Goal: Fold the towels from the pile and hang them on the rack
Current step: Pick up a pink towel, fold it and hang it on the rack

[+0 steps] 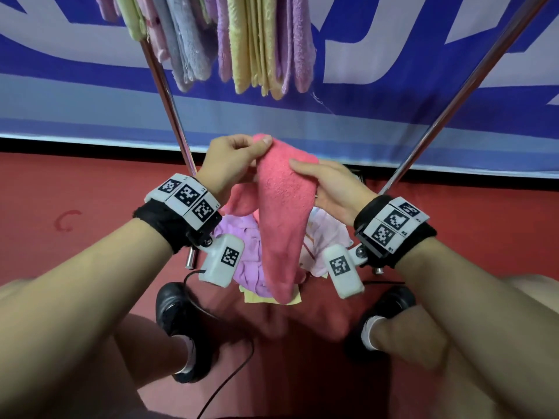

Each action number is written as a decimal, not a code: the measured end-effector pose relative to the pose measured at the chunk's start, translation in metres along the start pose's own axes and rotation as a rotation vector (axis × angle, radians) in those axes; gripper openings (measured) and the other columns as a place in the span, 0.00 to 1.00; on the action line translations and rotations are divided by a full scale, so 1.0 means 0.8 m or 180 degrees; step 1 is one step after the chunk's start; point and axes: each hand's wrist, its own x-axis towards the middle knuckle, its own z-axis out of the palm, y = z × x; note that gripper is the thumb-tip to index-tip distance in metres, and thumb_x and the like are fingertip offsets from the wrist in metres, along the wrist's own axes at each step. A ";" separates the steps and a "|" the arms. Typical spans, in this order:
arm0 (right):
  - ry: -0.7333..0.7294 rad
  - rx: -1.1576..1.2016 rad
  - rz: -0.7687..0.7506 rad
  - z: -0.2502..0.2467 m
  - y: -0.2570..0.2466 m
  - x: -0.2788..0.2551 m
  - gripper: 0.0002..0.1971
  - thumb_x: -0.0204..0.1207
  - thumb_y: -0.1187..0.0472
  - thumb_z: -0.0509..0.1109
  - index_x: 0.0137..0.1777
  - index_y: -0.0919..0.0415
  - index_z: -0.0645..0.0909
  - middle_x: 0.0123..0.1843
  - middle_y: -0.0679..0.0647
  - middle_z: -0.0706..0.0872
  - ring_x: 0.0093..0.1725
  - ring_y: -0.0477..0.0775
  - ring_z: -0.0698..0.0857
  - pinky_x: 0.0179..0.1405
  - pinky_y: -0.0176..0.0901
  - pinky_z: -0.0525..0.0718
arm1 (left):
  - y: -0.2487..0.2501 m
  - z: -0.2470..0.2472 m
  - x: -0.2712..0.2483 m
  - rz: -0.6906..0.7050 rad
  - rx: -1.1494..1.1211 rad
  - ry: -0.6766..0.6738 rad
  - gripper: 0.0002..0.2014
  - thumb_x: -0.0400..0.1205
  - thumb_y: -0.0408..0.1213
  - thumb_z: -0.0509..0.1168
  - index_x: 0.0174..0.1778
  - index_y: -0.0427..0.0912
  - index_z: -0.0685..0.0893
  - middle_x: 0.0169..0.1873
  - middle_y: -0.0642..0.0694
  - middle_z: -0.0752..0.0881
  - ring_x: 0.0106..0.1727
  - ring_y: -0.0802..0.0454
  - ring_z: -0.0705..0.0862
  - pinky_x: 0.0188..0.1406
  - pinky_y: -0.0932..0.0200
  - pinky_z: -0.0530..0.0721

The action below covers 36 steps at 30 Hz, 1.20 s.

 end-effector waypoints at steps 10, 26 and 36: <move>0.0430 0.0692 -0.0482 0.001 -0.020 0.011 0.13 0.88 0.65 0.66 0.65 0.75 0.82 0.63 0.71 0.88 0.60 0.63 0.89 0.70 0.60 0.85 | -0.008 0.009 -0.014 -0.0087 0.0351 -0.0868 0.07 0.84 0.37 0.70 0.50 0.36 0.86 0.35 0.48 0.87 0.31 0.62 0.85 0.32 0.67 0.85; 0.0545 -0.0367 -0.1088 0.007 -0.002 0.001 0.20 0.84 0.67 0.72 0.73 0.53 0.74 0.49 0.60 0.90 0.42 0.49 0.89 0.48 0.45 0.89 | -0.006 -0.007 0.004 -0.0237 0.0378 -0.0465 0.25 0.82 0.58 0.69 0.54 0.35 0.90 0.41 0.44 0.88 0.40 0.51 0.85 0.45 0.54 0.87; 0.0578 -0.0539 -0.1572 0.003 -0.014 0.001 0.11 0.81 0.68 0.75 0.61 0.62 0.86 0.48 0.55 0.91 0.44 0.43 0.88 0.47 0.38 0.85 | -0.007 0.002 -0.005 0.0359 0.0156 -0.0700 0.13 0.89 0.37 0.63 0.65 0.34 0.86 0.50 0.44 0.91 0.45 0.56 0.88 0.42 0.61 0.87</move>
